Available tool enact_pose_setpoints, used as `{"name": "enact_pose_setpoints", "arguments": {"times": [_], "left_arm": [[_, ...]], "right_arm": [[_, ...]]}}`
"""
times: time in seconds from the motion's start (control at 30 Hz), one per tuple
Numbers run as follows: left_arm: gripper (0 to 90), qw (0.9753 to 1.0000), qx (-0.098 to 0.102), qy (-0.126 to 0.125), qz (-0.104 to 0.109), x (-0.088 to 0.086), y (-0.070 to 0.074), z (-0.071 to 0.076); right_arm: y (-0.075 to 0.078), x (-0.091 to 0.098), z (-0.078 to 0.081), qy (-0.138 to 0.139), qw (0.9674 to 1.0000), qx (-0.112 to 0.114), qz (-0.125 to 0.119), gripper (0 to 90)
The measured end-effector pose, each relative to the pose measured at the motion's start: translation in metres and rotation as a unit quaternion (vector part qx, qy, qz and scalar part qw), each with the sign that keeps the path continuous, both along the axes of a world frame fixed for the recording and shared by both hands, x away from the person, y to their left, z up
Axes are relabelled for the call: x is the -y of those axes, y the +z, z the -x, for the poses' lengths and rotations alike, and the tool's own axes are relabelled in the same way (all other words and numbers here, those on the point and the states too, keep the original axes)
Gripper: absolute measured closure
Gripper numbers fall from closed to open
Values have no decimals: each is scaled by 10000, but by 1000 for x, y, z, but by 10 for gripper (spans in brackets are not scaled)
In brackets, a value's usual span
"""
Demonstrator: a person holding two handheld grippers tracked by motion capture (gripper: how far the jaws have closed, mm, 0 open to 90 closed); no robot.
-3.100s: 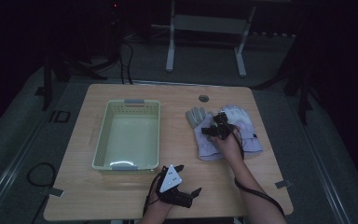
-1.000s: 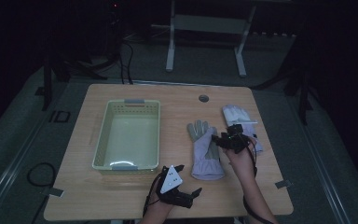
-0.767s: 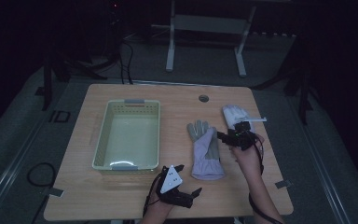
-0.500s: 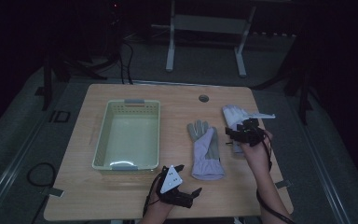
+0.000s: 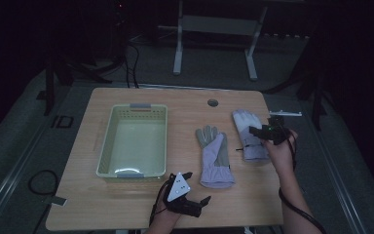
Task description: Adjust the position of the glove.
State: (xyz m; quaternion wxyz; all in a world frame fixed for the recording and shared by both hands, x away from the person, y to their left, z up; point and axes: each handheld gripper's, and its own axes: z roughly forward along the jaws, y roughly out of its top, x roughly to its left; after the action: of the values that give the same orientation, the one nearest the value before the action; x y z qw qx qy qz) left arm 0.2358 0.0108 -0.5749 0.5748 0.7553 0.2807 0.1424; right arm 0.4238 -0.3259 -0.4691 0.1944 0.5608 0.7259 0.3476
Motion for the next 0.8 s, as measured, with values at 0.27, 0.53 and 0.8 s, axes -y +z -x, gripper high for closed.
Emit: {"name": "enact_pose_setpoints", "arguments": {"times": [0.27,0.53,0.8], "left_arm": [[13,10000,-2,-16,10,0,0,0],[13,10000,11,-10,-6,0,0,0],[14,10000,21,-25,-13,0,0,1]], "right_arm": [[-22,19,-23,64,9997,-215,-37,397],[-45,22,-34,-19,9987,-485,-147,439],[-63,17,-37,41,9970,-764,90,696]]}}
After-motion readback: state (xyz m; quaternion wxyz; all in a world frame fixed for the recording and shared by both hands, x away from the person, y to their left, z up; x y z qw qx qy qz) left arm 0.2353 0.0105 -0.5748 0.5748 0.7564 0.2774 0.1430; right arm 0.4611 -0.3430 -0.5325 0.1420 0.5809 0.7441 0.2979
